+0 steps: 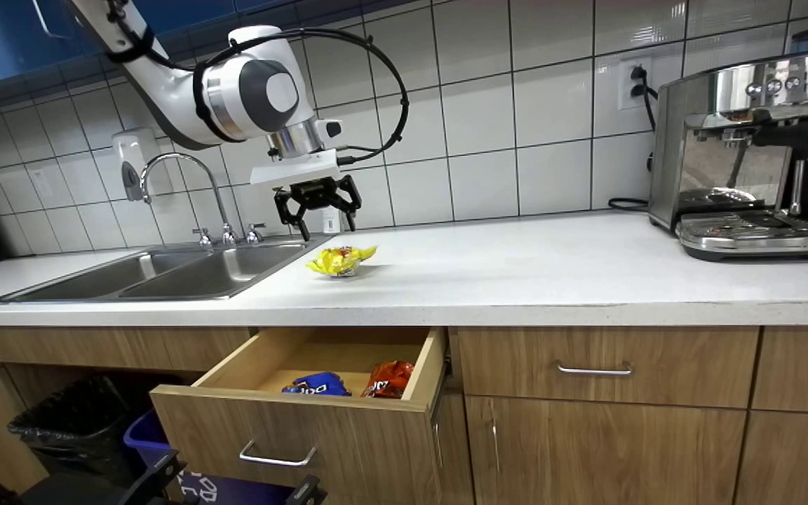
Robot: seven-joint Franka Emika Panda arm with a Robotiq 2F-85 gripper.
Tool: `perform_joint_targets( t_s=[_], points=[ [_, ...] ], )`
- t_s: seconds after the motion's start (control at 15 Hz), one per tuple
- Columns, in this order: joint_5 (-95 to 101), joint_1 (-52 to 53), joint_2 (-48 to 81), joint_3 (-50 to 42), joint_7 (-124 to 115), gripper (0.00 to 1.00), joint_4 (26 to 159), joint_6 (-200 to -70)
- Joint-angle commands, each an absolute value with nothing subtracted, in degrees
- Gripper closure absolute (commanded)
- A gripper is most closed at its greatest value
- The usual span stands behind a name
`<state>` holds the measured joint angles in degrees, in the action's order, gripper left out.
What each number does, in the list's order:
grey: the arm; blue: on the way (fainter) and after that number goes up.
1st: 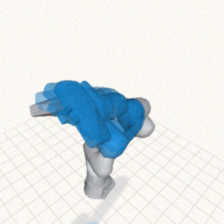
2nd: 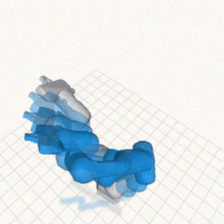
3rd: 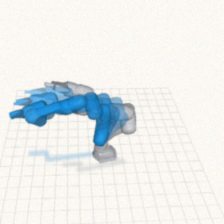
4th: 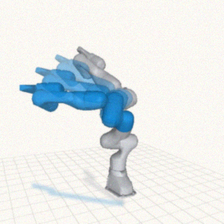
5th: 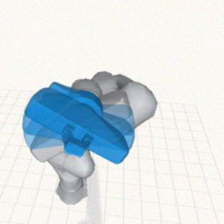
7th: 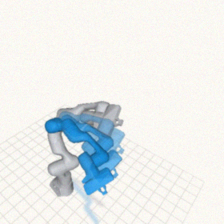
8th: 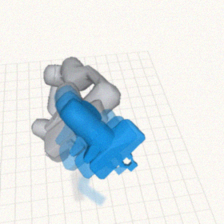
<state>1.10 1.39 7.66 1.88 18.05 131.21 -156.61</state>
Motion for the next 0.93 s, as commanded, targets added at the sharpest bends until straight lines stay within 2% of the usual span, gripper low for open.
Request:
perform_joint_targets(
  t_s=[0.0, 0.4, 0.87],
  points=[
    [1.40, 0.89, 7.66, 2.41, 17.74, 0.00, 131.17, -156.56],
    [0.24, 0.28, 8.83, 3.17, 22.66, 0.00, 128.99, -155.86],
    [-6.01, -2.66, 13.40, 6.05, 38.90, 0.00, 122.50, -151.85]
  ],
)
